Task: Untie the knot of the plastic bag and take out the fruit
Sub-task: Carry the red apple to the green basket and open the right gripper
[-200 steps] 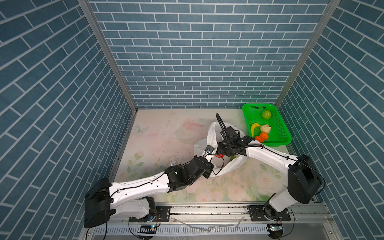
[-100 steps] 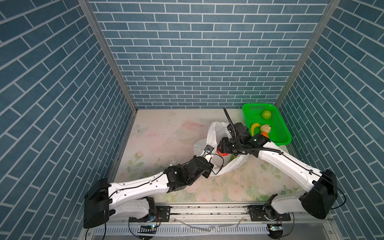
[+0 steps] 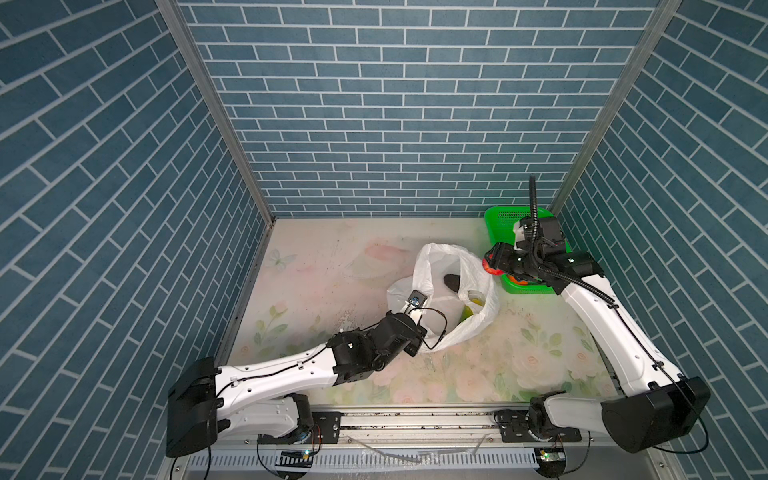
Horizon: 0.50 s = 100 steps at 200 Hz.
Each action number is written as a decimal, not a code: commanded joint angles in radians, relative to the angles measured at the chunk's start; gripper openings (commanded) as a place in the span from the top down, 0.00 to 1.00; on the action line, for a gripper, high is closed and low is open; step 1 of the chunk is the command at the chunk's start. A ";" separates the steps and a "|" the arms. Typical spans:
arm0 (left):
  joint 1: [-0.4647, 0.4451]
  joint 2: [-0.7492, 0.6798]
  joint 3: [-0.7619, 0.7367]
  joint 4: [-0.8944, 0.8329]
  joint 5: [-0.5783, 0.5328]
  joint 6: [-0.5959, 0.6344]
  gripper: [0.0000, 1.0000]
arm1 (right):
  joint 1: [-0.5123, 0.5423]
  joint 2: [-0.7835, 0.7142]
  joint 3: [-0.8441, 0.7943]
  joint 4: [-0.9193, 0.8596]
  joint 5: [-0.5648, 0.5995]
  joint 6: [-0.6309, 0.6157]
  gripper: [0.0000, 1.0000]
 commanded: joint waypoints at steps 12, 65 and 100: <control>-0.005 -0.021 0.011 -0.010 -0.010 0.007 1.00 | -0.152 0.065 0.051 0.091 -0.037 -0.062 0.36; -0.004 -0.010 0.019 0.000 -0.012 0.014 1.00 | -0.361 0.226 0.091 0.146 0.061 -0.138 0.36; -0.005 -0.004 0.024 -0.002 -0.009 0.017 1.00 | -0.434 0.351 0.158 0.153 0.107 -0.174 0.36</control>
